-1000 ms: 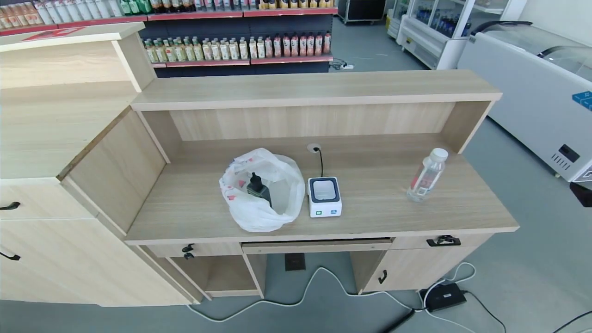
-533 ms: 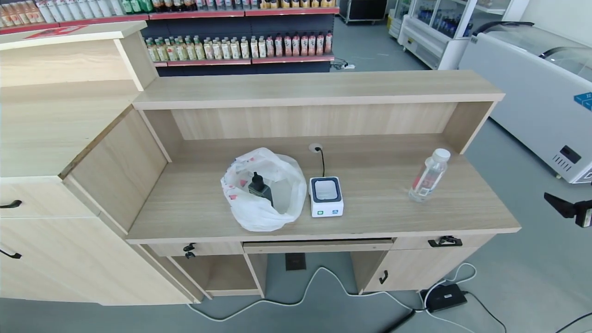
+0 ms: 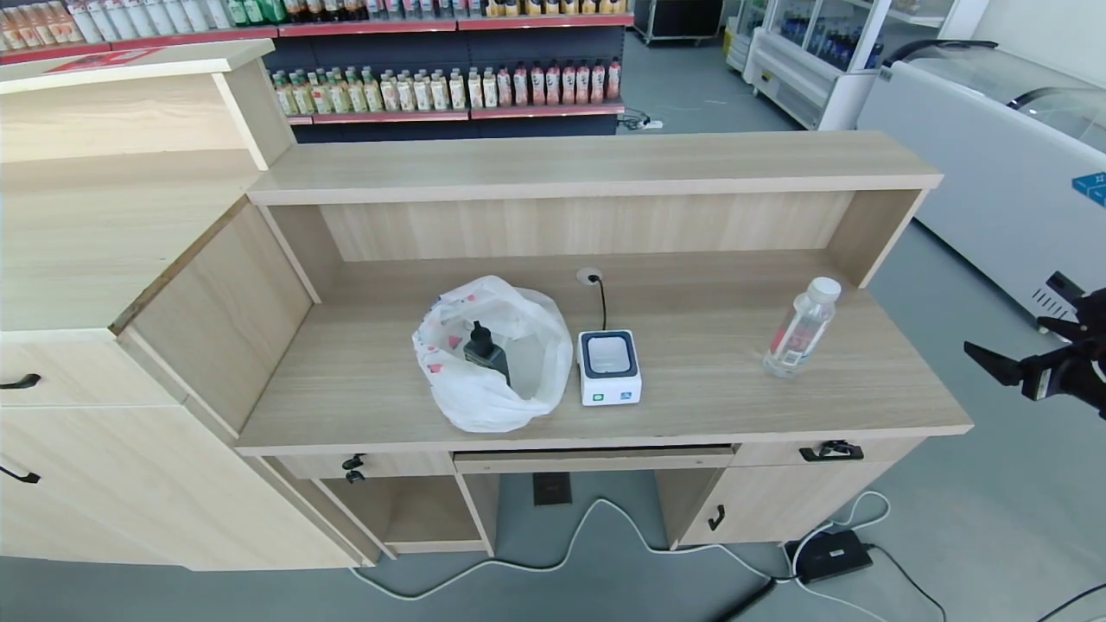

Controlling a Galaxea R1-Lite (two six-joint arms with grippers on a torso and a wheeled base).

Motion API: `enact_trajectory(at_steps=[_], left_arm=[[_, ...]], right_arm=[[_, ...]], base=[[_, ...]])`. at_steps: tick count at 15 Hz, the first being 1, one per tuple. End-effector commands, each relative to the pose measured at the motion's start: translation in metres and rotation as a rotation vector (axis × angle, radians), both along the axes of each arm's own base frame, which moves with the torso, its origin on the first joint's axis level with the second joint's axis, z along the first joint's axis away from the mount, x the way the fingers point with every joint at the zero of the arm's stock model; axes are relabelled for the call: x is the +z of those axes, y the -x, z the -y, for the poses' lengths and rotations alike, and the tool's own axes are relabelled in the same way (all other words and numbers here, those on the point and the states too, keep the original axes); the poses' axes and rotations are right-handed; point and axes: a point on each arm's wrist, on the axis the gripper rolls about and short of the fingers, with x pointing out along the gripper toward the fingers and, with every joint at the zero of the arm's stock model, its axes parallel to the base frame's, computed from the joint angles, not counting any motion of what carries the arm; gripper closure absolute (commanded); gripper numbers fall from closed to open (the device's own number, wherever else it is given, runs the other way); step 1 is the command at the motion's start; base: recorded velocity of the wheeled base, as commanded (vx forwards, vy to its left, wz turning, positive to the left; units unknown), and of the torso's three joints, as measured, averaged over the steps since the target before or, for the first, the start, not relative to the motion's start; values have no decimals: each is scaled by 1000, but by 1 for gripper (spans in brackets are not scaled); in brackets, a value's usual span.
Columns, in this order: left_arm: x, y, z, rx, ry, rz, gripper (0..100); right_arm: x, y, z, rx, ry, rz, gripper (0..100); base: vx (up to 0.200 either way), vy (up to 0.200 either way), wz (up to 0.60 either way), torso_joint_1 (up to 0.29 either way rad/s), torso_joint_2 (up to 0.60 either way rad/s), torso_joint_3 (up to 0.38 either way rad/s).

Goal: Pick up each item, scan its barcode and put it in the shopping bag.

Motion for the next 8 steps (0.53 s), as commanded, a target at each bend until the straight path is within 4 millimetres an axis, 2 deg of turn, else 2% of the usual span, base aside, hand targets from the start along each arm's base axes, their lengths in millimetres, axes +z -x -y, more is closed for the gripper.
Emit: enact_trajectory(at_steps=[1, 2, 5, 8], left_arm=[[0, 0, 0, -2, 0, 1, 0], [0, 0, 0, -2, 0, 1, 0], [0, 0, 0, 0, 0, 1, 0], [0, 0, 0, -2, 0, 1, 0]], right_arm=[[-10, -10, -2, 18, -15, -16, 0], [-15, -21, -12, 51, -51, -26, 0], [-23, -35, -28, 104, -60, -37, 0], [-21, -51, -39, 145, -47, -17, 0]], base=[[0, 0, 0, 0, 0, 0], [0, 0, 0, 0, 0, 0], [0, 0, 0, 0, 0, 0], [0, 0, 0, 0, 0, 0]])
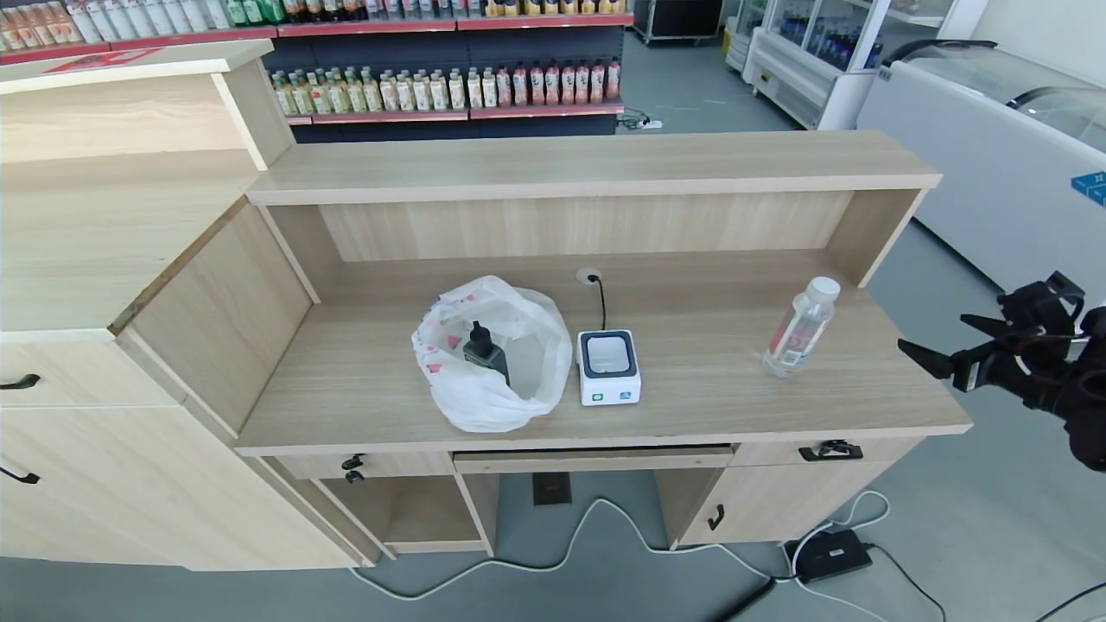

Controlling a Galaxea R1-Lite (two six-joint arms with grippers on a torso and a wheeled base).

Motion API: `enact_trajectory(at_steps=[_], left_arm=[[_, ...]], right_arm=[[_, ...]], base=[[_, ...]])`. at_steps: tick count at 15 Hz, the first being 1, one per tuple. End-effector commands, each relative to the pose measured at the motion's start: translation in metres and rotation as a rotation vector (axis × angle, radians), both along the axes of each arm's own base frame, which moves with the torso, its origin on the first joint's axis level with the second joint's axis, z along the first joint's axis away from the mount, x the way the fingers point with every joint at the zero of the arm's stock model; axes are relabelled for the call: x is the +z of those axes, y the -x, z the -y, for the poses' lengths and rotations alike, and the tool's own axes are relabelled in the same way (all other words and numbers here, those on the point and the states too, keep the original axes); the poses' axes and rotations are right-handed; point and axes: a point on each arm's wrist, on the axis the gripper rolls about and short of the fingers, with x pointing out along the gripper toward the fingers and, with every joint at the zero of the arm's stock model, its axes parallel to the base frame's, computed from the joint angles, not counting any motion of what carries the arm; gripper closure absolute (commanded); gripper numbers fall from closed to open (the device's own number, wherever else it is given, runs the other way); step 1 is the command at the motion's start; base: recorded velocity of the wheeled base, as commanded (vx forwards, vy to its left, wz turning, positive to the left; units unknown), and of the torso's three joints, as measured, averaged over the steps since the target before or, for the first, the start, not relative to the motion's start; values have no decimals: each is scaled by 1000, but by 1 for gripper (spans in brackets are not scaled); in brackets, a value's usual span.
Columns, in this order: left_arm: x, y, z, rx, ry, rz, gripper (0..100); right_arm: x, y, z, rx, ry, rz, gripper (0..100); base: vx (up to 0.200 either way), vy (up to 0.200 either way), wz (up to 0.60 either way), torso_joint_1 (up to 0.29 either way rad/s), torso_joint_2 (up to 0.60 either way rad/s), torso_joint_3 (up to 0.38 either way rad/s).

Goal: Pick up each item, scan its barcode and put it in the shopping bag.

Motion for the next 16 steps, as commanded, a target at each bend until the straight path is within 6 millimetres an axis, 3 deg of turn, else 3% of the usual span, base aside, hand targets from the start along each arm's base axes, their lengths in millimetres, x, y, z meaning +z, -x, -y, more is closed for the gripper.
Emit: enact_trajectory(at_steps=[1, 16], left_arm=[[0, 0, 0, 1, 0, 1, 0], [0, 0, 0, 1, 0, 1, 0]], right_arm=[[-3, -11, -5, 23, 4, 7, 0], [-29, -59, -40, 136, 8, 17, 0]], base=[[0, 0, 0, 0, 0, 0], [0, 0, 0, 0, 0, 0]])
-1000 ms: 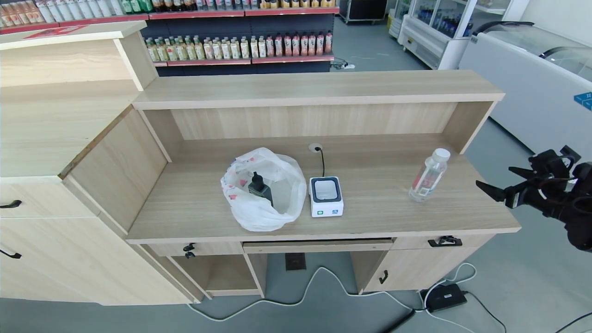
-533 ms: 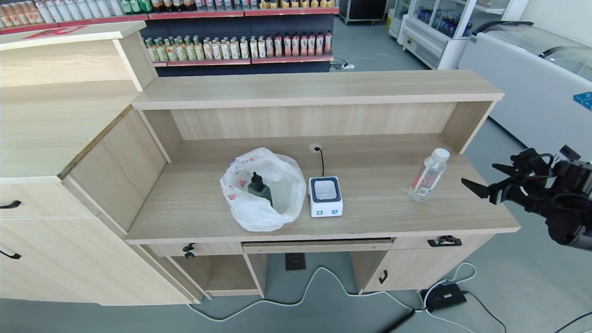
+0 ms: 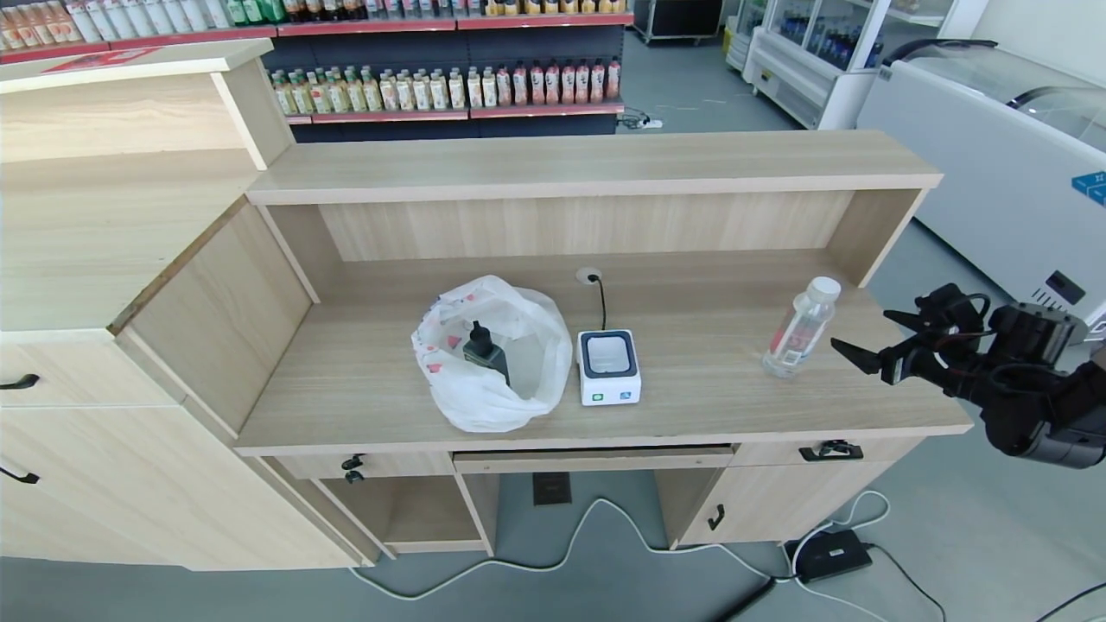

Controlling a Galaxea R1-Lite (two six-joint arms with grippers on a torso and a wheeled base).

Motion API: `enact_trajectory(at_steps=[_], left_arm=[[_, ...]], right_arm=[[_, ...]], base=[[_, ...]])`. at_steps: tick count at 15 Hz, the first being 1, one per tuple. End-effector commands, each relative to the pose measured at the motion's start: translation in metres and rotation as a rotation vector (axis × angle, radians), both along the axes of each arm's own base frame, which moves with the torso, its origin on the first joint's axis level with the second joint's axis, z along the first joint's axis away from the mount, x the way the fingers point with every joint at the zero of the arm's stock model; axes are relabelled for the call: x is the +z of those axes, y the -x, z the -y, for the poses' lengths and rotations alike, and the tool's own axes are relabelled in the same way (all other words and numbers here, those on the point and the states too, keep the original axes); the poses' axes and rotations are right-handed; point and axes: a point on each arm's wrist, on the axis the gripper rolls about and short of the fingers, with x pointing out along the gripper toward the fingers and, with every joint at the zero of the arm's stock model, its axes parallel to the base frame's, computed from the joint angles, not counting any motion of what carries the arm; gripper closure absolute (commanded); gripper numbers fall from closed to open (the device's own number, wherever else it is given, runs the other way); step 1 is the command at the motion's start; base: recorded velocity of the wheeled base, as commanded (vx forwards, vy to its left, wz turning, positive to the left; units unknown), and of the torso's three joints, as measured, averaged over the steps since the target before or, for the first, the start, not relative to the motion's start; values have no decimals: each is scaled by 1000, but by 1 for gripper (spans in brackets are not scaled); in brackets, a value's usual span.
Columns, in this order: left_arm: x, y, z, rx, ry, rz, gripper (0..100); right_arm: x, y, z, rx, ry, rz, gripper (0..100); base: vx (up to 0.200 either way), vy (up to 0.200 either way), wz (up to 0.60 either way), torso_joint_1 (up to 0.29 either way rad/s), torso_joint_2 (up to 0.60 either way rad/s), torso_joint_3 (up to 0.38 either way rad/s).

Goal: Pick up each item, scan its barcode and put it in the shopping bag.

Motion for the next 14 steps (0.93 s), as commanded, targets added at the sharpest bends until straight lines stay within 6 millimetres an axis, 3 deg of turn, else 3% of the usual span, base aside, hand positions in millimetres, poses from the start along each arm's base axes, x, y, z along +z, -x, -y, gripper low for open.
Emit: enact_trajectory(at_steps=[1, 14], left_arm=[[0, 0, 0, 1, 0, 3, 0], [0, 0, 0, 1, 0, 1, 0]], right_arm=[[-4, -10, -2, 13, 2, 10, 0], [-18, -36, -37, 101, -17, 8, 0]], base=[[0, 0, 0, 0, 0, 0], [0, 0, 0, 0, 0, 0]])
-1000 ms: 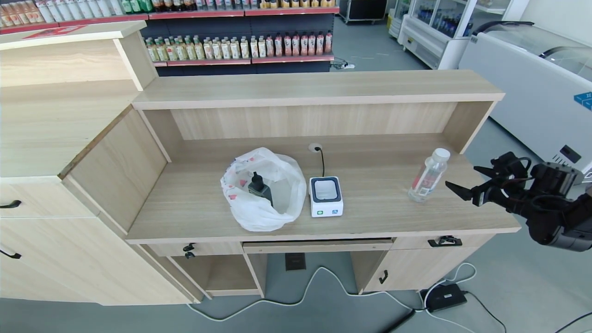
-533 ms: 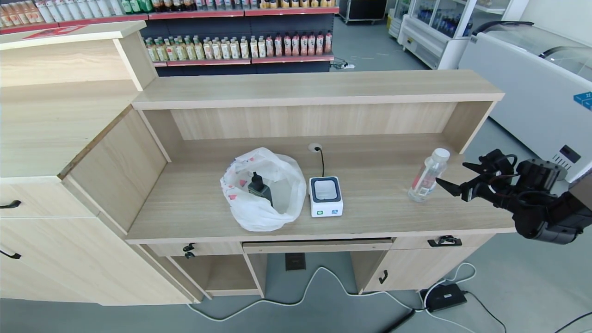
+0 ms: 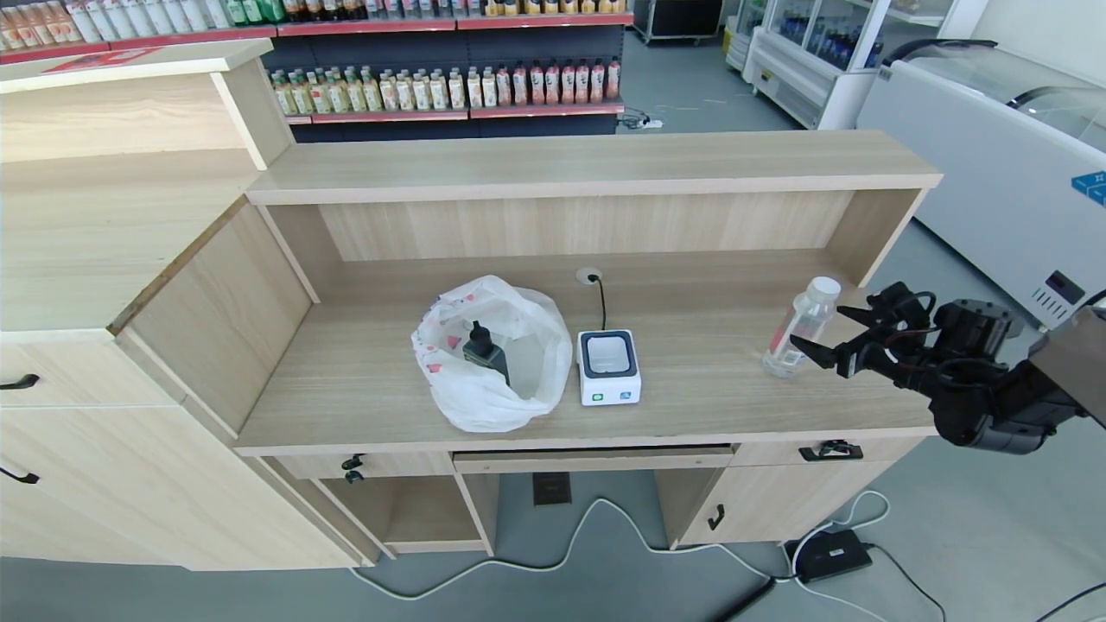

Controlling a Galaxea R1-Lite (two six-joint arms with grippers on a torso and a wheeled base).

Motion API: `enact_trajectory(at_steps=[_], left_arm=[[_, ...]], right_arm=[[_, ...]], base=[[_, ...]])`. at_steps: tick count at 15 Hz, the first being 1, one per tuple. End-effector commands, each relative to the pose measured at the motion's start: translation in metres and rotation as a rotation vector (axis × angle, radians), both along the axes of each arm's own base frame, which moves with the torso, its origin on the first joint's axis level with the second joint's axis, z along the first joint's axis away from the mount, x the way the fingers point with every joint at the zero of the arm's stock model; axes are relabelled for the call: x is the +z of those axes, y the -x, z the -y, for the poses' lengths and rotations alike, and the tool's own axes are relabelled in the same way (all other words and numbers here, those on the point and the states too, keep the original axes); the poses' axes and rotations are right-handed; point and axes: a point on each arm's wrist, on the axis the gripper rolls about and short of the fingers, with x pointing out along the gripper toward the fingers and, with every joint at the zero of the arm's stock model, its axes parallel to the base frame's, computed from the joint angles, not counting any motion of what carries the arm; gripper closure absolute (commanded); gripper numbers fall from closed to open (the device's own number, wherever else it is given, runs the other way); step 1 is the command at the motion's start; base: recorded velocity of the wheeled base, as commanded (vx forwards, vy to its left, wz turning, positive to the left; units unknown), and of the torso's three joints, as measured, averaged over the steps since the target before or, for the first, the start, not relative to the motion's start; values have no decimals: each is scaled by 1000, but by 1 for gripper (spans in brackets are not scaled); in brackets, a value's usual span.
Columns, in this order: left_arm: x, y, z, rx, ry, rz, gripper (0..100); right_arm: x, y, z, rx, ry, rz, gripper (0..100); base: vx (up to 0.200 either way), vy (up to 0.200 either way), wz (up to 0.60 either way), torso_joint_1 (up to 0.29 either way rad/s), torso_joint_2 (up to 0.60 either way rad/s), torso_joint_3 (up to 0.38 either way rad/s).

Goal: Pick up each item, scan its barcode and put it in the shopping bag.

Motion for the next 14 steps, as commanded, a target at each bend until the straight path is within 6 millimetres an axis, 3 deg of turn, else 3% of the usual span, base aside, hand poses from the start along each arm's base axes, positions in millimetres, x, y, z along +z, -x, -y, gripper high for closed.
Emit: enact_trajectory(at_steps=[1, 8, 14], left_arm=[[0, 0, 0, -1, 0, 0, 0], [0, 0, 0, 1, 0, 0, 0], [0, 0, 0, -1, 0, 0, 0]], right_arm=[[-5, -5, -3, 9, 0, -1, 0], [-11, -20, -2, 13, -3, 21, 0], [-19, -27, -15, 40, -28, 11, 0]], base=[[0, 0, 0, 0, 0, 0], [0, 0, 0, 0, 0, 0], [0, 0, 0, 0, 0, 0]])
